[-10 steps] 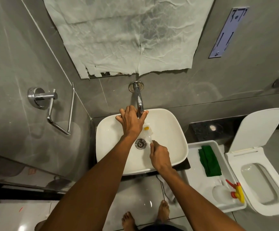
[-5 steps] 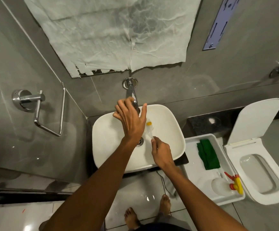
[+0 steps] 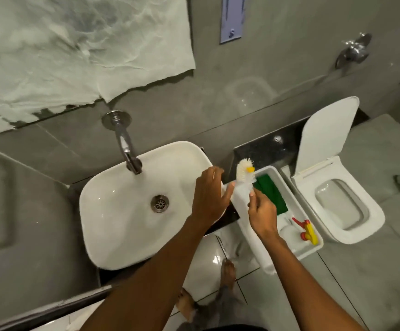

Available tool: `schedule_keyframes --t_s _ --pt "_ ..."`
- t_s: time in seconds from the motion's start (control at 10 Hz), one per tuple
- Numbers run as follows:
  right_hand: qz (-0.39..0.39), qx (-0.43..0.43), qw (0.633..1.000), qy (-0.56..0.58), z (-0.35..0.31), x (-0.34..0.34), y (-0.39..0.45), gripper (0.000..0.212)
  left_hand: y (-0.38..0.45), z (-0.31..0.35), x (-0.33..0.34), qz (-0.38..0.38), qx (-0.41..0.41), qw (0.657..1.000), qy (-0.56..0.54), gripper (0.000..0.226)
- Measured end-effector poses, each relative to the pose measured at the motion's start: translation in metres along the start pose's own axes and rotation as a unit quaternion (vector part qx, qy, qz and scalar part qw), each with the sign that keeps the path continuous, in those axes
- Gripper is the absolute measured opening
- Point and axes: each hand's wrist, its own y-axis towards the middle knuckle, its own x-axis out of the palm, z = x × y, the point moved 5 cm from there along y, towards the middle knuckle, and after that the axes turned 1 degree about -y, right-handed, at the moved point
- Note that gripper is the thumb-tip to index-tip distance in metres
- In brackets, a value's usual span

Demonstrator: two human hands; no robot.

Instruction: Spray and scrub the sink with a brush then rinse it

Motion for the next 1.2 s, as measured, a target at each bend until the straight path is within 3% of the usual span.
schedule_keyframes --t_s 0.1,0.2,0.4,0.8,1.2 --pt "-0.017 0.066 0.997 -0.046 0.062 0.008 0.008 0.041 -0.01 -0.005 0.043 -0.079 0.002 0.996 0.034 0.071" --pt "-0.044 0.119 0.989 -0.08 0.112 0.025 0.008 0.039 -0.018 -0.012 0.068 -0.121 0.048 0.986 0.103 0.076" --pt "-0.096 0.17 0.976 -0.094 0.168 0.072 0.019 0.037 -0.012 -0.014 0.082 -0.118 0.06 0.981 0.144 0.072" --pt "-0.131 0.184 0.969 -0.103 0.216 0.125 0.034 0.037 -0.009 -0.018 0.085 -0.139 0.032 0.979 0.148 0.065" --pt "-0.087 0.224 0.964 -0.11 0.222 0.126 0.034 0.041 -0.008 -0.02 0.086 -0.133 0.026 0.982 0.132 0.058"
